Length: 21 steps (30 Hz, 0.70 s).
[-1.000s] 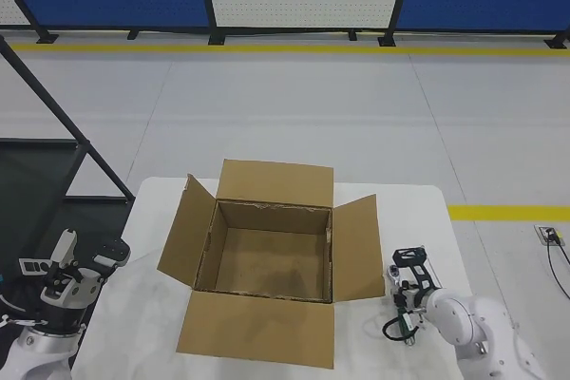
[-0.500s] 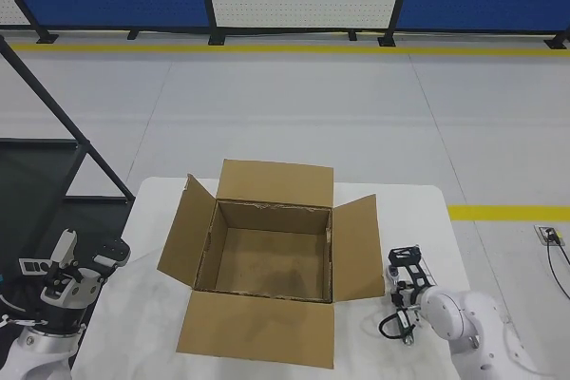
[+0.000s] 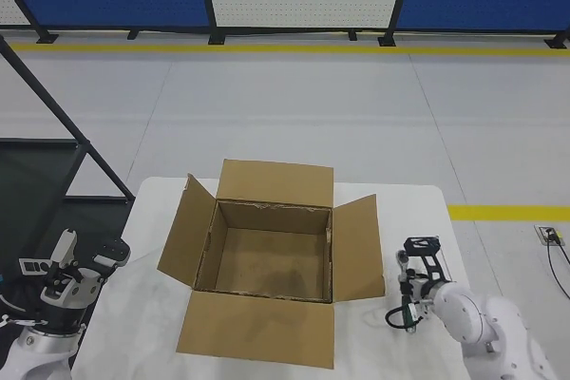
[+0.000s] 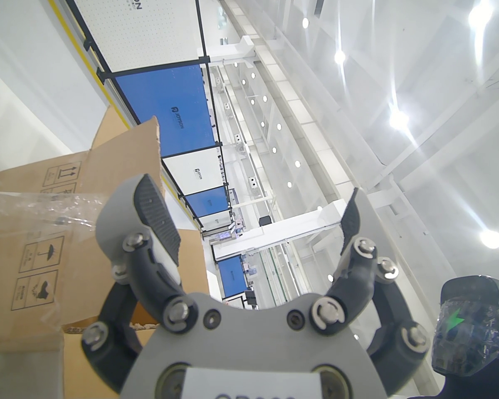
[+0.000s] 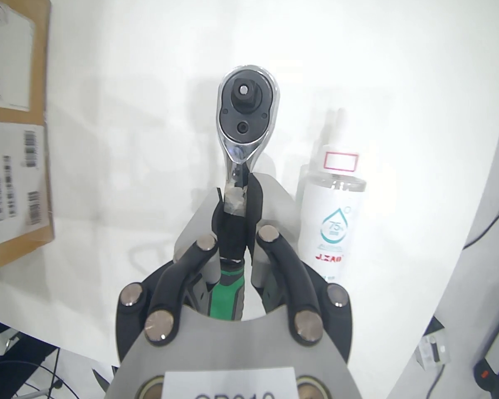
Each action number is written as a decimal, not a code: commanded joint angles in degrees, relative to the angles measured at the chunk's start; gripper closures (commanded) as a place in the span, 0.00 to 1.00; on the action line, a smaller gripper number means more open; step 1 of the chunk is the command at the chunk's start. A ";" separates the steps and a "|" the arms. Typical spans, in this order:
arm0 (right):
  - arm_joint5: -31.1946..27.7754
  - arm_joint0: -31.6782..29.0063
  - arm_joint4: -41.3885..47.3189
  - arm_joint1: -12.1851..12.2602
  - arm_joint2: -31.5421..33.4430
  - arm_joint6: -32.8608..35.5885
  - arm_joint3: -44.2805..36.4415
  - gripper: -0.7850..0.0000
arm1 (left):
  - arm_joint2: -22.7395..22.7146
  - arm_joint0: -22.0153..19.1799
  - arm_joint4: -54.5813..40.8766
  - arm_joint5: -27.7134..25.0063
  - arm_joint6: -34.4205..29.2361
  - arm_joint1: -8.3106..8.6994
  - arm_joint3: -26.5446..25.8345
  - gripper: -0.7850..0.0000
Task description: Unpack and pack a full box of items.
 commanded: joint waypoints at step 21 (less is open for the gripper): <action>-12.81 -10.54 6.65 0.65 5.43 -18.76 -36.66 1.00 | 0.00 0.00 0.00 0.00 0.00 0.00 0.00 0.00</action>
